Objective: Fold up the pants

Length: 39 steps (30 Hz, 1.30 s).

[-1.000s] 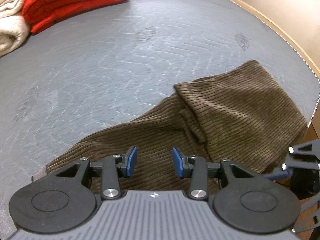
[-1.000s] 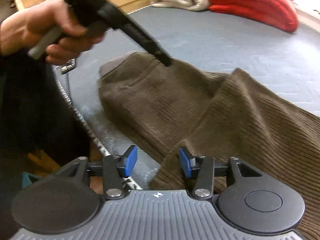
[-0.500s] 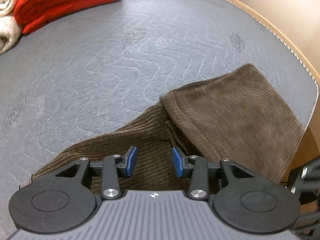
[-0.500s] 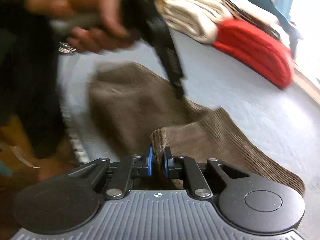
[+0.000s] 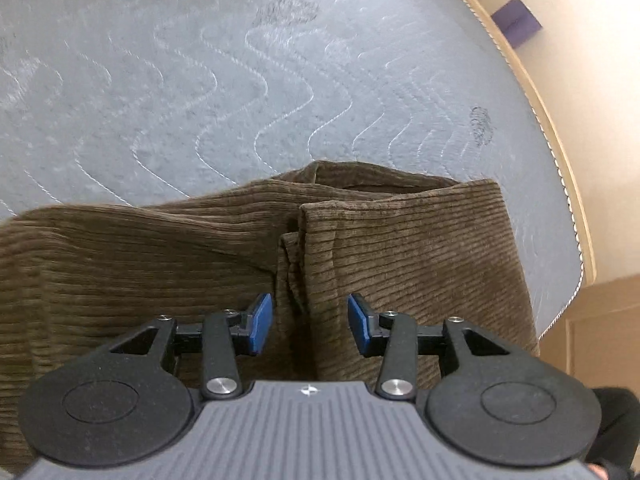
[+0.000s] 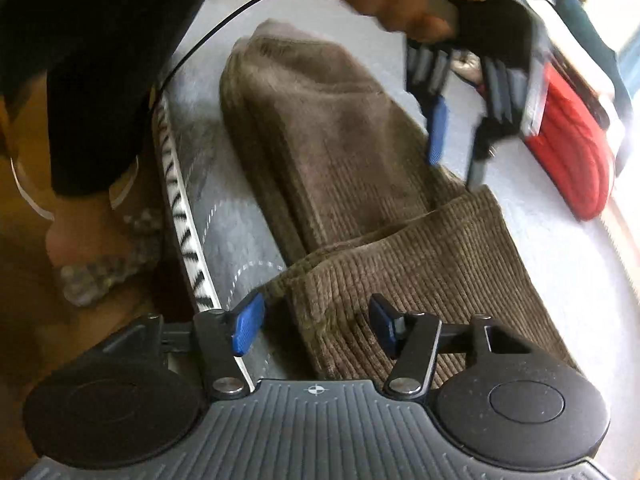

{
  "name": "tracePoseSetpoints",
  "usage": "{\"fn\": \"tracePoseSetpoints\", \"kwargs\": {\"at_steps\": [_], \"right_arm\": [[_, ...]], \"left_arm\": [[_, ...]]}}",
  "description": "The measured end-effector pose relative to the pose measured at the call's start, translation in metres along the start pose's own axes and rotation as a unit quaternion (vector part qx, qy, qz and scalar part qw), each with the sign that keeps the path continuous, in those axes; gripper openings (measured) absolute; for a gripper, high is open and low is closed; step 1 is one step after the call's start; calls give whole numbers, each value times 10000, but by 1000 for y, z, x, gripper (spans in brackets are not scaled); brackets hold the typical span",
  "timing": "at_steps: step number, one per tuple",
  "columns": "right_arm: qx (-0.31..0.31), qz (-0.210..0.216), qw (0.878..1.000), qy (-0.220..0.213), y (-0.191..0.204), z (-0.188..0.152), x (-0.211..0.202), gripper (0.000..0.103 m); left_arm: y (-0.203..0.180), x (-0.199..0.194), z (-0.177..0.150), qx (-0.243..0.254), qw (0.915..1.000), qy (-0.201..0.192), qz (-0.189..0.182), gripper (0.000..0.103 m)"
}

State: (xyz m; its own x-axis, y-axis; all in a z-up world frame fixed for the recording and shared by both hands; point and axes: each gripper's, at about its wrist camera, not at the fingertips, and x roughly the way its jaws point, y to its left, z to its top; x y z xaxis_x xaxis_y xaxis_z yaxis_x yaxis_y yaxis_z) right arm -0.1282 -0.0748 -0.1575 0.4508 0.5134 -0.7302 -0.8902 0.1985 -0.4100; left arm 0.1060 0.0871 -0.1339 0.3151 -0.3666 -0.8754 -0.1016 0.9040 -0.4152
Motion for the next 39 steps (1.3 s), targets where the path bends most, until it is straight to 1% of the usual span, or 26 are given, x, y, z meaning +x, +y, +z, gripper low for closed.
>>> {"fn": "tracePoseSetpoints", "kwargs": {"at_steps": [1, 2, 3, 5, 7, 10, 11, 12, 13, 15, 18, 20, 22, 23, 24, 25, 27, 29, 31, 32, 33, 35, 36, 37, 38, 39], "right_arm": [[-104, 20, 9999, -9, 1, -1, 1, 57], [-171, 50, 9998, -57, 1, -1, -1, 47], [-112, 18, 9999, -101, -3, 0, -5, 29], [244, -29, 9994, -245, -16, 4, -14, 23], [799, -198, 9944, -662, -35, 6, -36, 22], [1457, -391, 9796, -1331, -59, 5, -75, 21], [1633, -449, 9750, -1441, -64, 3, -85, 21], [1770, -468, 9714, -1509, -67, 0, -93, 21], [1801, -477, 9707, -1519, -67, -3, -96, 21], [1719, -420, 9729, -1486, -61, -6, -96, 21], [1629, -361, 9746, -1491, -52, -5, -90, 22], [1789, -270, 9729, -1440, -54, -5, -87, 25], [2081, 114, 9685, -1361, -60, -8, -85, 25], [2278, 200, 9642, -1340, -64, -10, -86, 28], [2675, 222, 9543, -1313, -75, -16, -89, 37], [3036, 173, 9437, -1300, -86, -22, -91, 40], [3951, -183, 9103, -1220, -115, -42, -96, 47], [4785, -860, 8698, -843, -140, -68, -96, 52], [5446, -1384, 8265, -323, -156, -96, -90, 58], [5774, -1545, 8017, -2, -162, -111, -85, 58], [6160, -1591, 7709, 296, -167, -129, -79, 58], [6736, -1367, 7246, 499, -170, -153, -70, 58], [7016, -1217, 6998, 572, -171, -164, -65, 59], [7189, -1165, 6830, 557, -170, -172, -62, 59], [7272, -1161, 6745, 523, -169, -175, -61, 59], [7330, -1142, 6685, 528, -170, -178, -58, 59]], "left_arm": [[0, 5, 2, -50, 10000, 34, 21, 48], [0, 11, 4, -108, 9999, 68, 40, 48], [0, 17, 7, -169, 9998, 91, 32, 51], [2, 27, 12, -295, 9995, 132, 52, 55], [2, 37, 16, -387, 9989, 259, 84, 55], [-3, 46, 17, -322, 9988, 367, 26, 54], [-6, 47, 18, -242, 9991, 360, -1, 46], [-12, 44, 19, -77, 9995, 303, -10, 30], [-17, 39, 20, 113, 9997, 215, -57, 23], [-27, 19, 24, 437, 9989, -180, -43, 20], [-30, -17, 27, 507, 9941, -905, -306, 17], [-27, -27, 27, 506, 9911, -1224, -97, 18], [-20, -21, 31, 386, 9889, -1300, 615, 22], [-17, -20, 32, 365, 9863, -1329, 910, 22], [-13, -18, 33, 345, 9847, -1311, 1093, 22], [-11, -20, 33, 328, 9845, -1311, 1119, 22], [-12, -26, 30, 335, 9857, -1392, 893, 22], [-15, -28, 26, 493, 9867, -1361, 735, 22], [-21, -23, 18, 704, 9896, -1124, 561, 22], [-24, -16, 15, 831, 9909, -951, 456, 22], [-27, -9, 12, 940, 9917, -773, 413, 22], [-32, 9, 5, 1162, 9905, -390, 621, 23], [-32, 22, 0, 1320, 9869, -81, 928, 24], [-30, 36, -5, 1459, 9810, 232, 1256, 26], [-30, 43, -9, 1528, 9765, 384, 1471, 32], [-31, 43, -10, 1557, 9747, 361, 1564, 35]]}}
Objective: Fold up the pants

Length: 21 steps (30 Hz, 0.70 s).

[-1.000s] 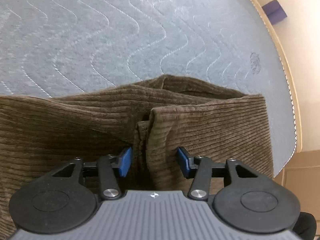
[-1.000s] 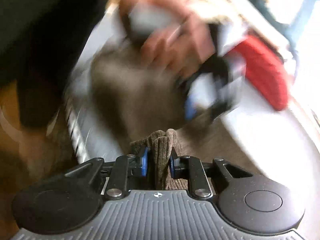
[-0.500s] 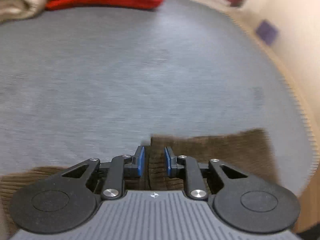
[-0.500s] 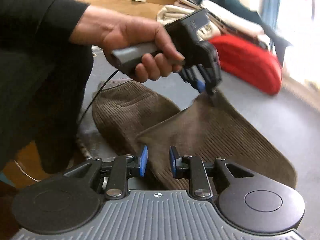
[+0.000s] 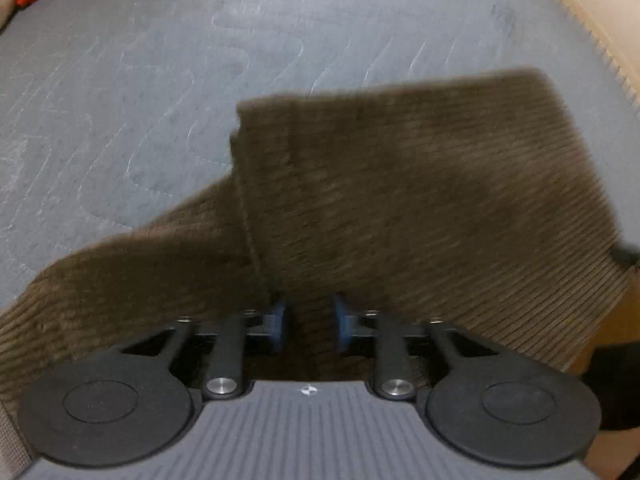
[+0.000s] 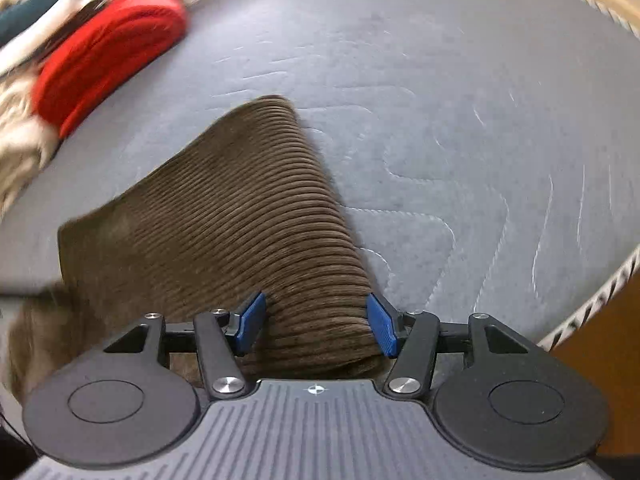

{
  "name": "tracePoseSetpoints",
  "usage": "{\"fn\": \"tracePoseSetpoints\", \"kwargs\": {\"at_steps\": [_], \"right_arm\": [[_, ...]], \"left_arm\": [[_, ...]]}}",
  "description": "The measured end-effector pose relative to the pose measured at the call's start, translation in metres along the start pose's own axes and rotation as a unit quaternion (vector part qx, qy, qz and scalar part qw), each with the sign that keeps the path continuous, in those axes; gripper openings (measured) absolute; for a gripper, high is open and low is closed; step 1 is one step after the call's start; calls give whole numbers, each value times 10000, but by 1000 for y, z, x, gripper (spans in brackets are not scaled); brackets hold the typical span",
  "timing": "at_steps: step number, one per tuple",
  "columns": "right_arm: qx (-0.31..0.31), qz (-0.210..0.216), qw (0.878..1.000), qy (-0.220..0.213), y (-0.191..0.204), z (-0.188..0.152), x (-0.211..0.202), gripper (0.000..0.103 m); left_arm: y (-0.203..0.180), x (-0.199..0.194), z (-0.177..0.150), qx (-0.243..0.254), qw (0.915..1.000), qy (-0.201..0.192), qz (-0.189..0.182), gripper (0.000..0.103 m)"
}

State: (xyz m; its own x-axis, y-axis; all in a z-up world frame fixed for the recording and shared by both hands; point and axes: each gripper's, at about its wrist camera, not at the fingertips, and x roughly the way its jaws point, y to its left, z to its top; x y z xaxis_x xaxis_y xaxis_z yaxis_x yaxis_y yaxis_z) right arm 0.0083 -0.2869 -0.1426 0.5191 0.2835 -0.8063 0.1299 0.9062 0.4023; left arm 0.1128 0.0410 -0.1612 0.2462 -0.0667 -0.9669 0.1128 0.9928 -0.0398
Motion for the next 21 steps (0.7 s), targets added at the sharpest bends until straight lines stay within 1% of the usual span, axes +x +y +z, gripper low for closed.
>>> {"fn": "tracePoseSetpoints", "kwargs": {"at_steps": [1, 4, 5, 7, 8, 10, 11, 13, 14, 15, 16, 17, 18, 19, 20, 21], "right_arm": [[52, 1, 10000, 20, -2, 3, 2, 60], [368, -78, 9992, 111, -12, 4, 8, 64], [515, -73, 9985, 141, -16, 5, 10, 66], [682, 2, 9975, 179, -19, 4, 13, 66], [663, 28, 9976, 183, -20, 1, 11, 66], [514, 120, 9983, 260, -16, 1, 13, 70], [381, 101, 9989, 260, -13, 0, 15, 72], [161, 43, 9995, 252, -8, -1, 16, 72], [129, 19, 9997, 225, -8, -2, 16, 70], [137, 2, 9997, 181, -7, -2, 15, 64], [161, -14, 9998, 135, -9, -2, 11, 60], [191, -19, 9998, 86, -10, -2, 9, 51], [207, 6, 9998, 10, -9, -1, 5, 39], [177, 20, 9998, -65, -6, -1, 0, 35], [29, -12, 9998, -193, 2, 0, -7, 30], [-389, -118, 9983, -416, 19, -1, -18, 28]], "left_arm": [[-1, -4, 1, 12, 10000, -61, 21, 35], [-3, -26, 4, -16, 9988, -480, -120, 36], [-3, -33, 3, -19, 9980, -604, -192, 37], [-11, -39, 5, 25, 9969, -753, -247, 39], [-12, -43, 3, 67, 9961, -838, -281, 40], [-17, -47, 3, 133, 9948, -950, -329, 43], [-26, -47, 5, 132, 9947, -963, -350, 43], [-27, -48, 4, 100, 9934, -1030, -487, 44], [-28, -52, 3, 90, 9926, -1074, -554, 45], [-30, -57, 3, 84, 9917, -1124, -625, 50], [-32, -60, 3, 93, 9906, -1177, -695, 55], [-34, -64, 3, 106, 9896, -1223, -756, 58], [-36, -69, 3, 137, 9877, -1298, -857, 66], [-38, -73, 2, 177, 9859, -1365, -948, 76], [-42, -80, 1, 228, 9836, -1445, -1057, 80], [-44, -85, 1, 246, 9815, -1500, -1165, 86]]}}
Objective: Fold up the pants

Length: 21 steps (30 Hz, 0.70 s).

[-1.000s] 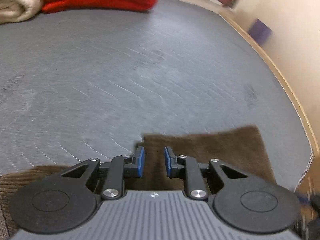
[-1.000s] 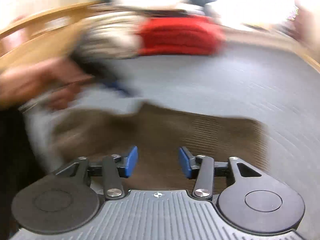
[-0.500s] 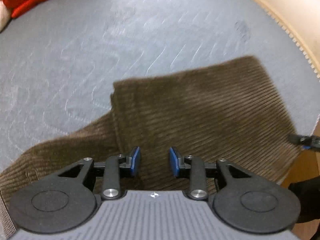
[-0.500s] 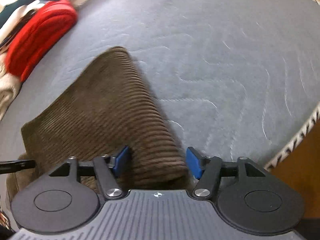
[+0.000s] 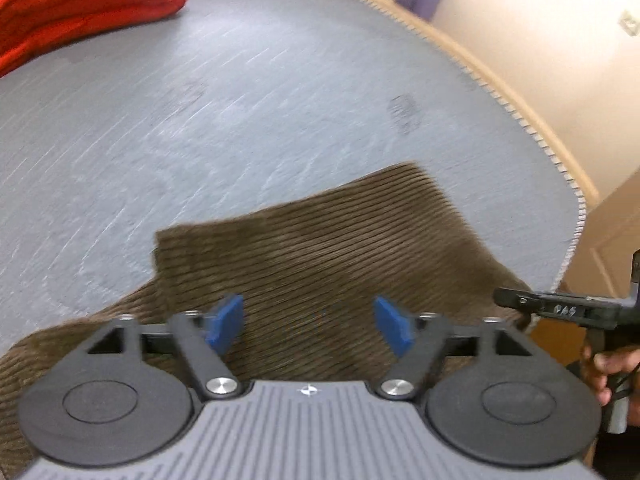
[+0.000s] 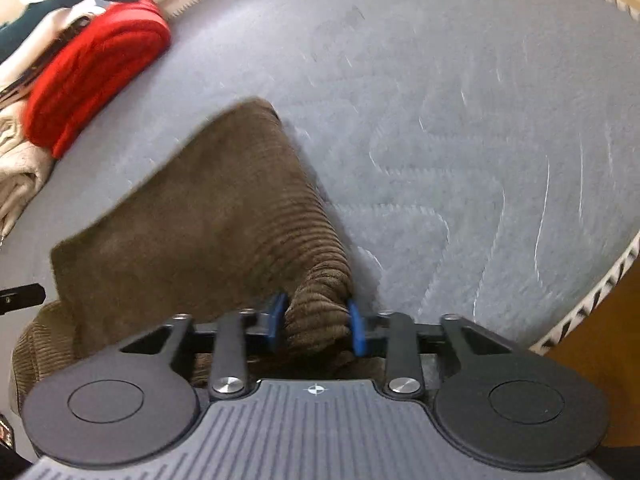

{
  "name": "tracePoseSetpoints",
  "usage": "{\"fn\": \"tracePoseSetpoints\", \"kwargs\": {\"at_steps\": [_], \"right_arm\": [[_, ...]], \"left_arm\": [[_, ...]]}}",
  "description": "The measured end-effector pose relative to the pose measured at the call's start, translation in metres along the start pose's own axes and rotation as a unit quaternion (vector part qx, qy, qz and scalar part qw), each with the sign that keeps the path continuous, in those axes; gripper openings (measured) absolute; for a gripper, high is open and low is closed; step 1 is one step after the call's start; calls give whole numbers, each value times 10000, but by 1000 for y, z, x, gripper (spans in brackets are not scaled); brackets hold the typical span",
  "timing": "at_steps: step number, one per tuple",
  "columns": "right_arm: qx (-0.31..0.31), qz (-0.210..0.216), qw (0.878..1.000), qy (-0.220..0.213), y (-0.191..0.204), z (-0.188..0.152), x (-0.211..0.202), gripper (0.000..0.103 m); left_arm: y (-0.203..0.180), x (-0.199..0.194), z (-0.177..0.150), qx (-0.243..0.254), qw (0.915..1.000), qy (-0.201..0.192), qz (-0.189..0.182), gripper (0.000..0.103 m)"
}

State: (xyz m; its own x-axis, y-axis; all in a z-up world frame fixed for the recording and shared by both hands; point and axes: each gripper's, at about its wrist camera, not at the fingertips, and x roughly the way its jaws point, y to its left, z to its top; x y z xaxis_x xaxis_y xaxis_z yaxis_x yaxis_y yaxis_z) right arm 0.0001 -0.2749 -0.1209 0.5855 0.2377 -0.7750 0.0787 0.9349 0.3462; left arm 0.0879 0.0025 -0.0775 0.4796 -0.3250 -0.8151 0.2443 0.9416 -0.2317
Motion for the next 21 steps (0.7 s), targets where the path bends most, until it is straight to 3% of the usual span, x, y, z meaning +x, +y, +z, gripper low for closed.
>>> {"fn": "tracePoseSetpoints", "kwargs": {"at_steps": [1, 2, 5, 7, 9, 11, 12, 14, 15, 16, 19, 21], "right_arm": [[-492, -101, 9985, -232, 17, -1, -12, 27], [-1313, -216, 9891, -635, 47, -5, -29, 26], [-2836, -34, 9481, -1437, 122, -29, -71, 26], [-3384, 153, 9262, -1655, 162, -48, -88, 26], [-3871, 366, 9038, -1787, 201, -71, -98, 25], [-4284, 518, 8828, -1857, 232, -95, -102, 25], [-4443, 567, 8740, -1884, 244, -105, -103, 25], [-4658, 663, 8622, -1876, 263, -123, -103, 25], [-4729, 721, 8590, -1823, 270, -131, -102, 25], [-4781, 734, 8569, -1781, 275, -136, -100, 25], [-4769, 893, 8587, -1651, 283, -142, -98, 26], [-4694, 1256, 8593, -1597, 285, -140, -106, 35]], "left_arm": [[-3, -4, 1, -15, 9999, -61, -159, 86], [-5, -8, 2, -59, 9991, -111, -393, 86], [-7, -23, 6, -440, 9898, -195, -1337, 93], [-6, -29, 6, -637, 9805, -235, -1843, 93], [-2, -36, 6, -742, 9750, -265, -2077, 93], [2, -37, 3, -787, 9767, -187, -1988, 93], [6, -36, 1, -812, 9812, -177, -1744, 93], [17, -33, -5, -926, 9881, -17, -1230, 69], [24, -32, -8, -1005, 9894, 99, -1046, 45], [32, -32, -11, -1096, 9892, 163, -964, 33], [51, -42, -23, -1140, 9906, 188, -733, 27], [65, -55, -31, -1118, 9919, 112, -595, 26]]}}
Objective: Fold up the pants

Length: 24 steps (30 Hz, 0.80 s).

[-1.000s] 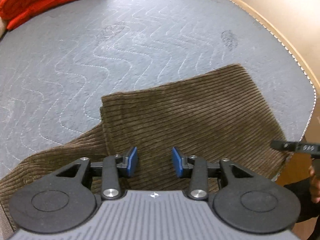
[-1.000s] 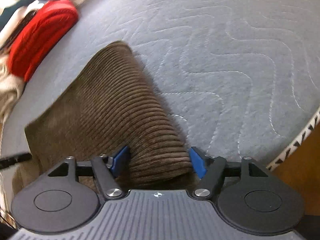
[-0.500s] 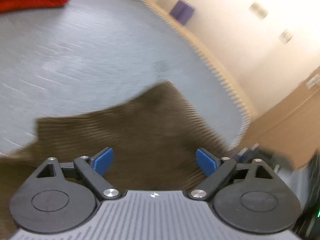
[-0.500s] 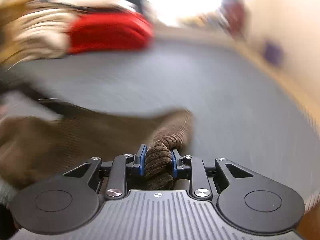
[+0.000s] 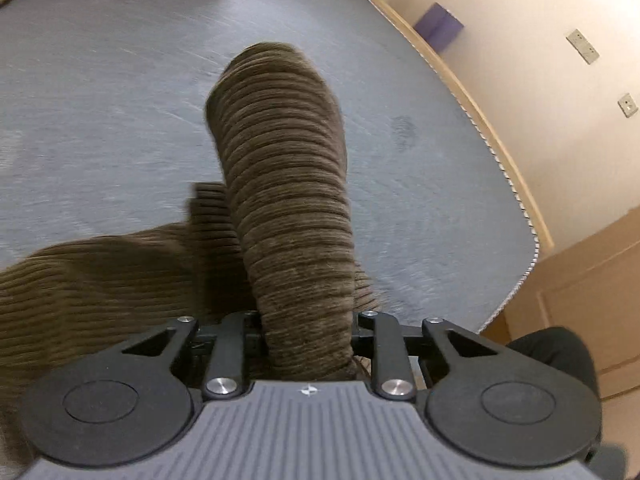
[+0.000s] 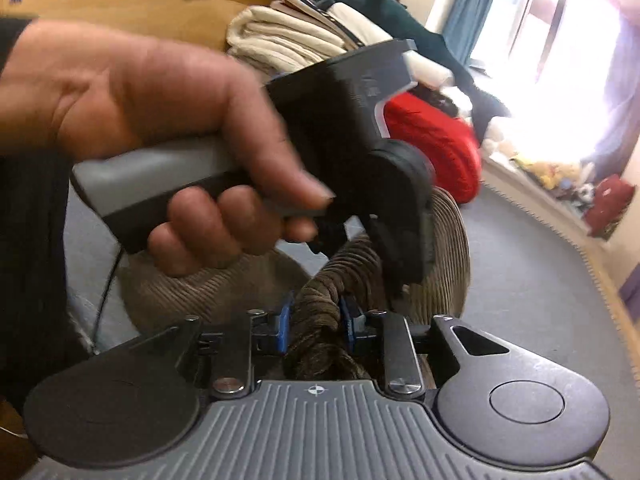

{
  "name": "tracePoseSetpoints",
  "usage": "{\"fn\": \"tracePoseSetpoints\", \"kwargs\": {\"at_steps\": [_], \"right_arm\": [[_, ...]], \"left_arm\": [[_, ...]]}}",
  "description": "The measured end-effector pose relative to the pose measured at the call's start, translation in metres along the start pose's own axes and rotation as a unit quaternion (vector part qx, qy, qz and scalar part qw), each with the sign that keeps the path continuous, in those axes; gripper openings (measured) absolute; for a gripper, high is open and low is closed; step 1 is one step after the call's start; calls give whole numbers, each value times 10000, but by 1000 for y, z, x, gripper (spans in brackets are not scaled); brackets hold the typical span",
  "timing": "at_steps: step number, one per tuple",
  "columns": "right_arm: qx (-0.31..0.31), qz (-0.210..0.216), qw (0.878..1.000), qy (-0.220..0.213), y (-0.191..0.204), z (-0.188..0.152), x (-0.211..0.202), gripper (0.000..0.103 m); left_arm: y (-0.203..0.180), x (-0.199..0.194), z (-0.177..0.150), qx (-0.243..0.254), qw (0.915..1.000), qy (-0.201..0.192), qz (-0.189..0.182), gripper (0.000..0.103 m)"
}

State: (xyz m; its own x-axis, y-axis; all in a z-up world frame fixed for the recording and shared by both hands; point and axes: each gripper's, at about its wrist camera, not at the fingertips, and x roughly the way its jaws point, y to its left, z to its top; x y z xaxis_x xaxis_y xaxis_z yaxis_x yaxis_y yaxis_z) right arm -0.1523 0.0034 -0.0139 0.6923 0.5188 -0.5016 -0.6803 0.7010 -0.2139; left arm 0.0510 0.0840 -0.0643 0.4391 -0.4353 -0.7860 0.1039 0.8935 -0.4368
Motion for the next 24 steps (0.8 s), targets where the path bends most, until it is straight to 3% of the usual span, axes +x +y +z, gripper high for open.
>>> {"fn": "tracePoseSetpoints", "kwargs": {"at_steps": [1, 3, 5, 7, 9, 11, 13, 15, 18, 20, 24], "right_arm": [[42, 178, 9998, -102, 0, 3, -4, 39], [155, 634, 9970, -413, -5, 6, -15, 58], [458, 1113, 9906, -644, -18, 7, -24, 62], [746, 1317, 9860, -701, -34, 4, -22, 64], [980, 1282, 9854, -538, -48, -4, -12, 73], [1240, 1207, 9846, -246, -67, -15, 6, 73], [1653, 1212, 9786, 149, -85, -28, 25, 75], [2156, 1146, 9684, 502, -103, -40, 54, 76], [2823, 1148, 9484, 873, -126, -49, 86, 76], [3177, 1173, 9358, 978, -134, -63, 99, 76], [3596, 1506, 9149, 1042, -133, -75, 123, 76]], "left_arm": [[8, -9, -3, -15, 9999, -78, 77, 26], [29, -26, -6, -204, 9993, -234, 193, 26], [56, -48, -13, -475, 9978, -384, 259, 26], [85, -68, -25, -716, 9956, -458, 402, 29], [109, -81, -37, -1000, 9924, -447, 560, 36], [134, -88, -48, -1392, 9861, -432, 796, 47], [151, -92, -55, -1738, 9765, -411, 1203, 75], [162, -98, -58, -1985, 9635, -475, 1733, 91], [172, -99, -57, -2307, 9573, -481, 1673, 92], [176, -90, -54, -2536, 9538, -402, 1561, 92], [191, -77, -58, -2647, 9488, -173, 1714, 100]]}}
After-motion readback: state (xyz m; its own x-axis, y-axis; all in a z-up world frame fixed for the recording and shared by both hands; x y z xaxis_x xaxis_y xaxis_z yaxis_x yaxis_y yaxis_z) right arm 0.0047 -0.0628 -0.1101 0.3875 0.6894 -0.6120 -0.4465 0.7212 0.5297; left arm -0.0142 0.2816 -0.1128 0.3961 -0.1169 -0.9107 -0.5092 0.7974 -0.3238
